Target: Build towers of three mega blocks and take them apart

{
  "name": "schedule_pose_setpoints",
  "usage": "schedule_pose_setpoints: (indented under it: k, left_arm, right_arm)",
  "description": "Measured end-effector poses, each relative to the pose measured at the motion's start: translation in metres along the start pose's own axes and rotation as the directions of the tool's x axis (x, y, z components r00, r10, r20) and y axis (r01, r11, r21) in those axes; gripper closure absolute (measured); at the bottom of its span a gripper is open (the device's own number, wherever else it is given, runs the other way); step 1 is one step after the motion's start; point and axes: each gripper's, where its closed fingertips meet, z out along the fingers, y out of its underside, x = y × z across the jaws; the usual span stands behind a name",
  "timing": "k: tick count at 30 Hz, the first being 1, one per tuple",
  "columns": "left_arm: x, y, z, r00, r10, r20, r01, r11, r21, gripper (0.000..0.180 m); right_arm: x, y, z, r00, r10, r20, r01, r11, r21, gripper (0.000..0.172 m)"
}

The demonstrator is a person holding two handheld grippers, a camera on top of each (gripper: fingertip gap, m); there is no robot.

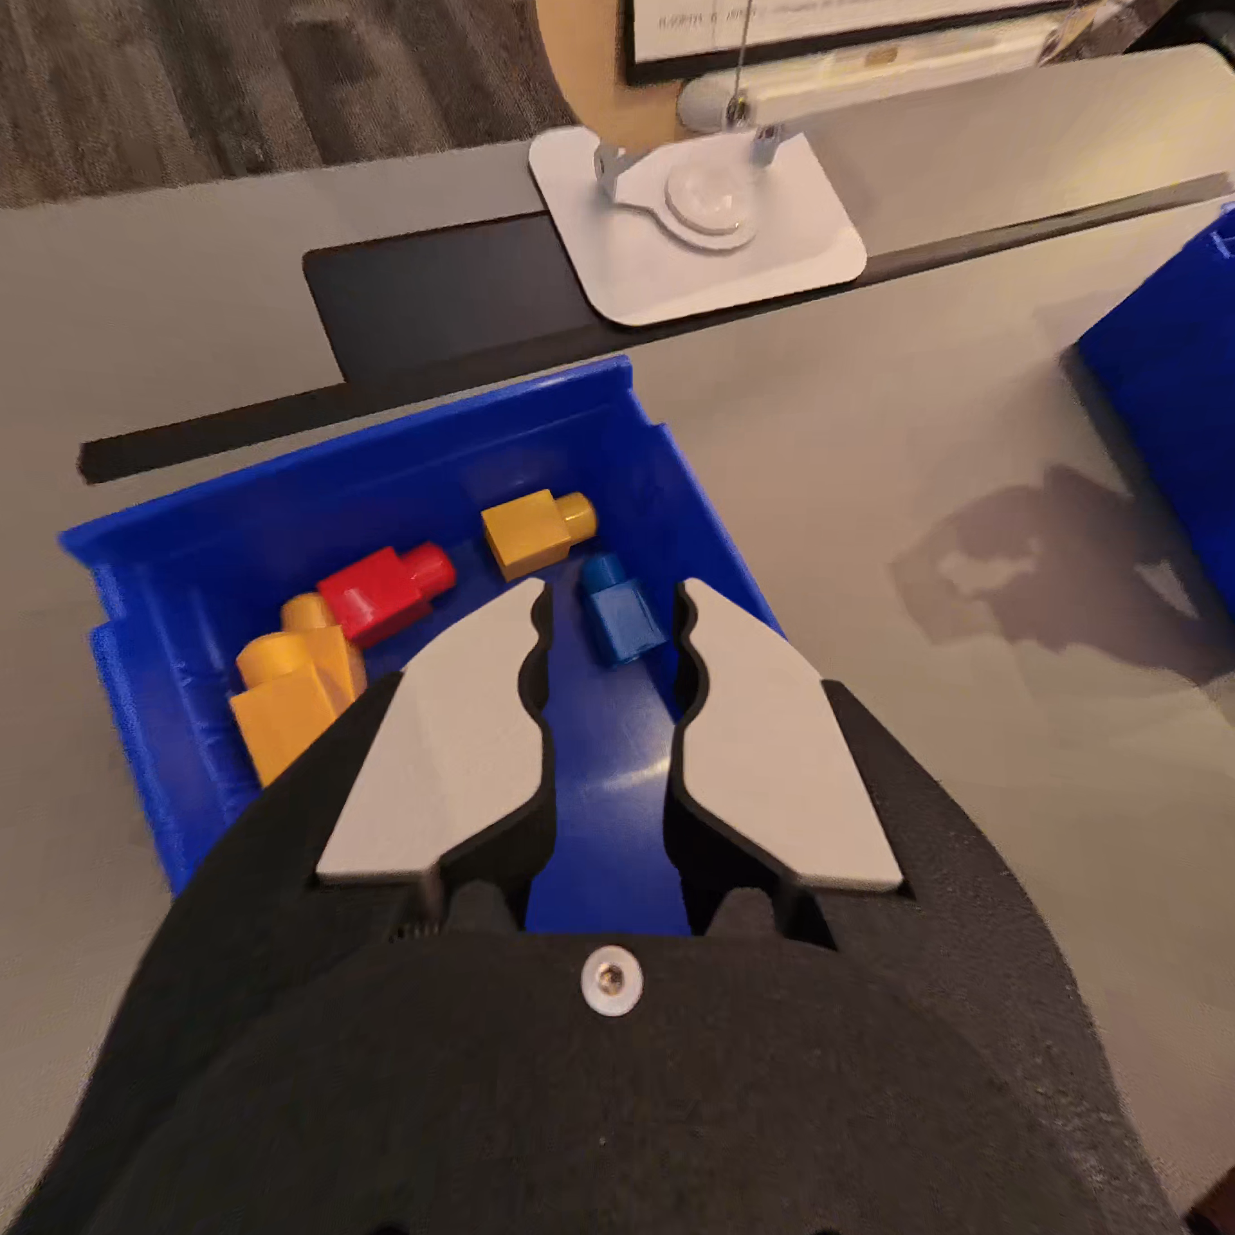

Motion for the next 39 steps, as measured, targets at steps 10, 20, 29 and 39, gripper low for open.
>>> schedule_pose_setpoints:
  k: [10, 20, 29, 39]
  left_arm:
    - [-0.004, 0.059, 0.083, 0.999, -0.008, 0.041, 0.022, 0.942, -0.336, 0.136]
    - [-0.004, 0.072, 0.096, 0.993, 0.017, 0.113, 0.032, 0.908, -0.418, 0.134]
    - [0.003, 0.080, 0.098, 0.983, -0.174, -0.058, 0.133, 0.893, -0.430, 0.135]
    - [0.010, 0.080, 0.101, 0.946, -0.271, -0.181, 0.175, 0.891, -0.420, 0.144]
  right_arm:
    - [0.005, 0.004, 0.001, 1.000, 0.010, -0.015, -0.010, 1.000, -0.013, 0.136]
    - [0.001, 0.020, 0.013, 1.000, 0.019, 0.004, -0.019, 0.996, -0.089, 0.136]
    - [0.000, 0.030, 0.019, 1.000, -0.001, 0.000, 0.001, 0.990, -0.140, 0.136]
    - [0.000, 0.037, 0.022, 1.000, 0.000, 0.001, 0.000, 0.986, -0.167, 0.136]
